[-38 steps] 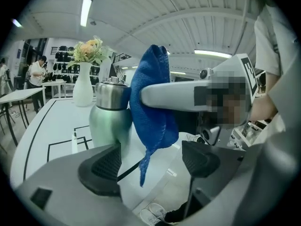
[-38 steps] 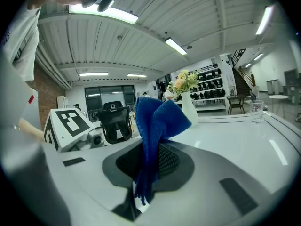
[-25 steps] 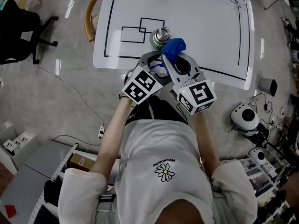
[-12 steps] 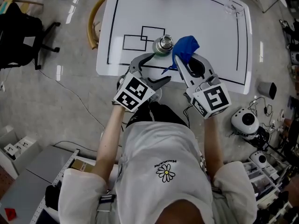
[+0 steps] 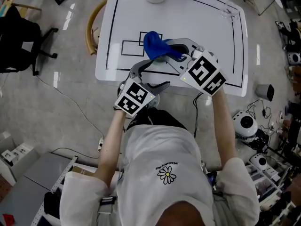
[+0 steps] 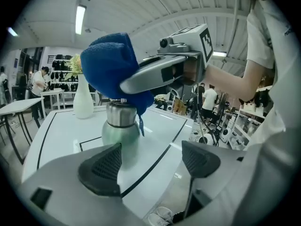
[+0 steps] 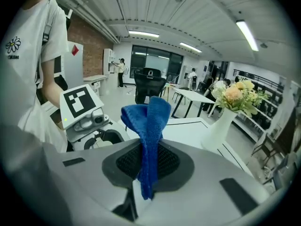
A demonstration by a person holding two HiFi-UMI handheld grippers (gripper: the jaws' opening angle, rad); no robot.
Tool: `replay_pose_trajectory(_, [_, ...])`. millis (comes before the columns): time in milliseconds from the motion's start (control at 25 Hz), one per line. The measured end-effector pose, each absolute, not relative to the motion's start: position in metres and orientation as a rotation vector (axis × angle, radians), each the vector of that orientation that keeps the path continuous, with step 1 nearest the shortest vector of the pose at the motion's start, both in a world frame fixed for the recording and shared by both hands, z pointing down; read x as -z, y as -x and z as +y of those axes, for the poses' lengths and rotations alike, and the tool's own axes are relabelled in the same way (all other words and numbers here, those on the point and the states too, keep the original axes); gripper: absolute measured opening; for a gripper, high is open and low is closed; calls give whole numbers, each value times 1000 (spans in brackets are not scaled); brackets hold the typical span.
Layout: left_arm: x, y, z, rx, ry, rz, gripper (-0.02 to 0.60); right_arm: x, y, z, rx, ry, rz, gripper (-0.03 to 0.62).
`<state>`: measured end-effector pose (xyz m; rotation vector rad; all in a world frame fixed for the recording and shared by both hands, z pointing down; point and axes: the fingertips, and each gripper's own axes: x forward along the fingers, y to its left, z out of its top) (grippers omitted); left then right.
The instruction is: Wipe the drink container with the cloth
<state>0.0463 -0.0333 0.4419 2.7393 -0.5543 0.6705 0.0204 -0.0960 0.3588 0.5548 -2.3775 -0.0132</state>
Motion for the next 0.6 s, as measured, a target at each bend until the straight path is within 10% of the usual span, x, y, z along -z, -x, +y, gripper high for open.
replay_pose_trajectory(600, [-446, -44, -33, -679, -2740, -572, 391, -382, 1, -54, -141, -501, -2455, 43])
